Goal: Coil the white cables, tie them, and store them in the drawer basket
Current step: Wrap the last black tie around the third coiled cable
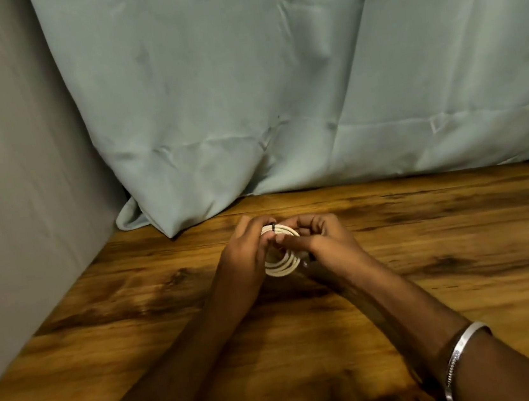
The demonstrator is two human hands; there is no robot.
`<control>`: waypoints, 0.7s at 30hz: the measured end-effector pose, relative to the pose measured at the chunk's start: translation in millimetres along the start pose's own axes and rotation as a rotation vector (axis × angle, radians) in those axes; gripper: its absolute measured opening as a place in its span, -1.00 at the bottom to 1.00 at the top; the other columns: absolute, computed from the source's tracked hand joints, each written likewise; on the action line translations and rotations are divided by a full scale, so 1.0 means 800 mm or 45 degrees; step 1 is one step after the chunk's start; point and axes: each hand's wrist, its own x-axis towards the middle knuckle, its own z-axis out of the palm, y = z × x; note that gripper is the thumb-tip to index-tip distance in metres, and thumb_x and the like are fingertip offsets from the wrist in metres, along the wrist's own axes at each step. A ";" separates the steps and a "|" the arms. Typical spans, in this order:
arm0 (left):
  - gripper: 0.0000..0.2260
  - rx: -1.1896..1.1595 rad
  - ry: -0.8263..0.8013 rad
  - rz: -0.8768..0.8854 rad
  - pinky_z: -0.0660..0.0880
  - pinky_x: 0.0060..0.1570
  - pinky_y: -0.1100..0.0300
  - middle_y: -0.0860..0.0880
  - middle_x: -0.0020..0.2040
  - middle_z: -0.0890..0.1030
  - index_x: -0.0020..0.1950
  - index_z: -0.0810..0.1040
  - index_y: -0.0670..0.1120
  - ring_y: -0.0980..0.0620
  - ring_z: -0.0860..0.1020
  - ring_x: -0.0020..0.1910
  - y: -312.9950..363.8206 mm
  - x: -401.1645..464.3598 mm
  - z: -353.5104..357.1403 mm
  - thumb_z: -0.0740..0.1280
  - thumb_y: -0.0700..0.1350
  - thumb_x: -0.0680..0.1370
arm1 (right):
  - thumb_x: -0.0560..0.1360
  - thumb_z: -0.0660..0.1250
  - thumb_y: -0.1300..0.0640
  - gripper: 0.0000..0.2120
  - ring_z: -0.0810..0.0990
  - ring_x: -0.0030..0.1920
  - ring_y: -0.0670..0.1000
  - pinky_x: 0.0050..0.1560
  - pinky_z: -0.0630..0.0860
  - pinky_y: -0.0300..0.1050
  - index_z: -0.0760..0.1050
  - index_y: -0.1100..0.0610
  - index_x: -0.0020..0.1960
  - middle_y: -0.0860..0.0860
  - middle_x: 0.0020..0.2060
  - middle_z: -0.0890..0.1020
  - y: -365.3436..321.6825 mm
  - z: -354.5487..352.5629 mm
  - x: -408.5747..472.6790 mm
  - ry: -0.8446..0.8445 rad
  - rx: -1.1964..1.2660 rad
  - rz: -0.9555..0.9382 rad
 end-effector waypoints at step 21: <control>-0.86 -0.848 -0.082 -0.635 0.59 -0.03 0.20 -0.08 -0.03 0.74 0.11 0.66 -0.12 0.03 0.69 -0.02 0.001 0.001 0.003 0.40 -0.24 0.56 | 0.49 0.47 0.08 -0.66 0.59 -0.02 0.02 -0.19 0.46 -0.05 0.40 -0.10 0.16 -0.14 0.06 0.56 0.011 -0.007 -0.001 0.090 -1.473 -0.840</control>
